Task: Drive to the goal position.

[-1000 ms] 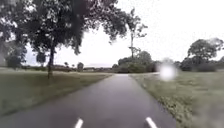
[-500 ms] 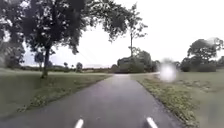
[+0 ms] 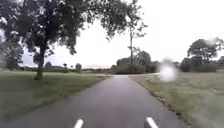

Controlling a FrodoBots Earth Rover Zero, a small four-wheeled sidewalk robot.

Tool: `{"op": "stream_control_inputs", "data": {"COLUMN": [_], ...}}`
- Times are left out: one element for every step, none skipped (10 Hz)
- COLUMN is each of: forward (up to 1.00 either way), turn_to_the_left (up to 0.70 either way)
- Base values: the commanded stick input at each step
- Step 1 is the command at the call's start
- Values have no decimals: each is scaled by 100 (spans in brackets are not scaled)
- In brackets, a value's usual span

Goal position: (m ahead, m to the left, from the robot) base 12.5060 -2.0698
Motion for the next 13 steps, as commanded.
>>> {"op": "stream_control_inputs", "data": {"forward": [85,85,85,85,85,85,85,85,85,85,85,85,85], "turn_to_the_left": [-18,-7,0,0,0,0,0,0,0,0,0,0,0]}}
